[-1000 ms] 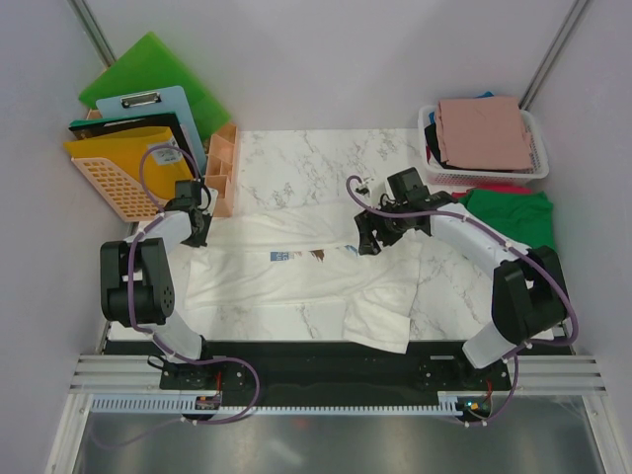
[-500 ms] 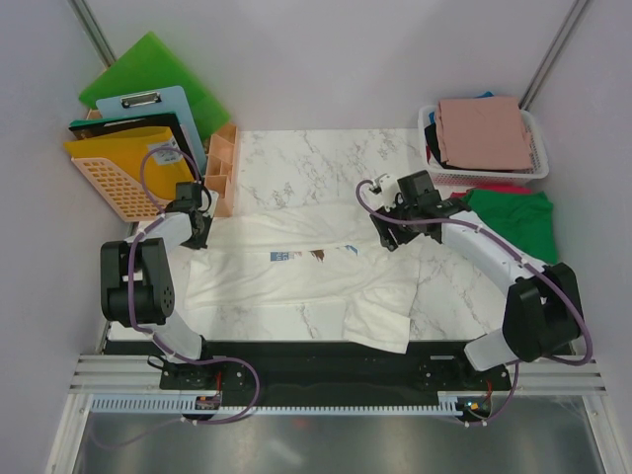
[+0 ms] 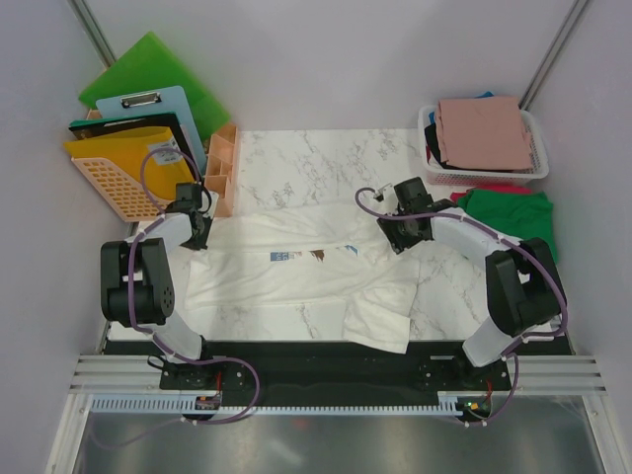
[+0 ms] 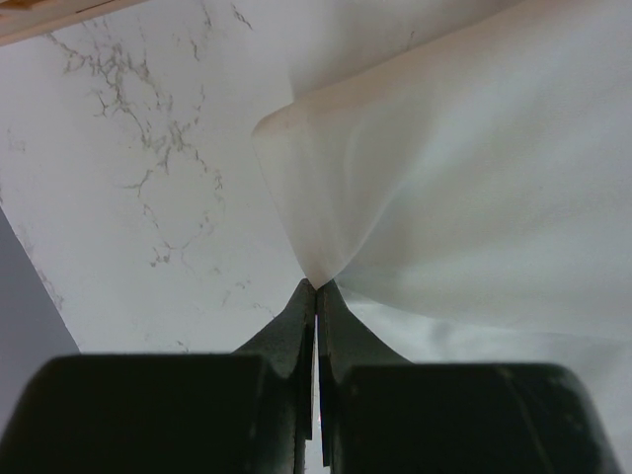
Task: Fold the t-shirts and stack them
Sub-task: Fold the tshirt
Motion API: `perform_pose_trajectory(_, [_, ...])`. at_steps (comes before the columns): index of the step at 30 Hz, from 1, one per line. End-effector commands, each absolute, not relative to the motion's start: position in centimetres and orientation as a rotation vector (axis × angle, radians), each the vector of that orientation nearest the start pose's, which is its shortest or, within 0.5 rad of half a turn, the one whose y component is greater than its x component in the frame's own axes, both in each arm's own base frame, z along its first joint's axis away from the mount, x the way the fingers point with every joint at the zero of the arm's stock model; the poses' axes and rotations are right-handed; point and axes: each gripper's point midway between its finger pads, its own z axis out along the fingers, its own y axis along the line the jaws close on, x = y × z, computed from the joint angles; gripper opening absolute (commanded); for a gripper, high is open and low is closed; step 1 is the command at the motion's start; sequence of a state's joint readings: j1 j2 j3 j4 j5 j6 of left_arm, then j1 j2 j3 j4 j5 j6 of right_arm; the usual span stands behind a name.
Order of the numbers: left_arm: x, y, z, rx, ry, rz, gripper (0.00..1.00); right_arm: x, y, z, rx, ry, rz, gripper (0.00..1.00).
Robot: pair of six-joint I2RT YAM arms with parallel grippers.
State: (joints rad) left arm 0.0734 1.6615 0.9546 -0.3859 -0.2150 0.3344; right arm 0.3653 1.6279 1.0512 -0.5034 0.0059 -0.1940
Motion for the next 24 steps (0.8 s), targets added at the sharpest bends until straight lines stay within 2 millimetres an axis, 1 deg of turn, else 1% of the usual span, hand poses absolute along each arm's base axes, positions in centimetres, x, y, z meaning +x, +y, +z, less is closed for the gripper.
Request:
perform_pose_trajectory(1, [34.7, 7.8, 4.2, 0.293, 2.615, 0.426, 0.02, 34.6, 10.8, 4.6, -0.699, 2.539, 0.009, 0.56])
perform_pose_trajectory(5, [34.7, 7.6, 4.0, 0.293, 2.619, 0.413, 0.02, 35.0, 10.5, 3.6, -0.696, 2.539, -0.006, 0.52])
perform_pose_trajectory(6, [34.7, 7.6, 4.0, 0.295, 2.619, 0.412, 0.02, 35.2, 10.4, 3.5, -0.695, 2.539, -0.012, 0.5])
perform_pose_trajectory(7, [34.8, 7.6, 4.1, 0.294, 2.613, 0.412, 0.02, 35.2, 10.3, 3.1, -0.694, 2.551, -0.021, 0.43])
perform_pose_trajectory(8, [34.7, 7.7, 4.1, 0.292, 2.616, 0.414, 0.02, 35.2, 10.2, 3.0, -0.691, 2.551, -0.025, 0.13])
perform_pose_trajectory(9, [34.7, 7.6, 4.1, 0.295, 2.616, 0.416, 0.02, 35.3, 10.2, 3.1, -0.686, 2.55, -0.026, 0.0])
perform_pose_trajectory(11, [34.7, 7.7, 4.2, 0.298, 2.613, 0.42, 0.02, 35.5, 9.9, 3.6, -0.676, 2.534, -0.051, 0.0])
perform_pose_trajectory(12, [34.7, 7.7, 4.2, 0.299, 2.613, 0.424, 0.02, 35.3, 9.7, 3.7, -0.674, 2.532, -0.063, 0.0])
perform_pose_trajectory(14, [34.6, 7.8, 4.1, 0.301, 2.613, 0.428, 0.02, 35.2, 9.2, 4.6, -0.67, 2.513, -0.088, 0.0])
perform_pose_trajectory(18, [34.7, 7.7, 4.0, 0.302, 2.613, 0.423, 0.02, 34.4, 8.2, 5.9, -0.67, 2.498, -0.107, 0.0])
perform_pose_trajectory(19, [34.7, 7.7, 4.0, 0.298, 2.613, 0.421, 0.02, 34.2, 8.0, 6.6, -0.661, 2.486, -0.111, 0.0])
perform_pose_trajectory(22, [35.0, 7.6, 3.9, 0.299, 2.614, 0.411, 0.02, 33.6, 7.9, 7.3, -0.673, 2.482, -0.103, 0.0])
perform_pose_trajectory(23, [35.0, 7.7, 3.9, 0.296, 2.614, 0.414, 0.02, 33.3, 7.8, 7.4, -0.675, 2.486, -0.102, 0.01])
perform_pose_trajectory(24, [35.0, 7.7, 3.9, 0.295, 2.617, 0.413, 0.02, 33.0, 7.8, 7.7, -0.681, 2.488, -0.093, 0.06])
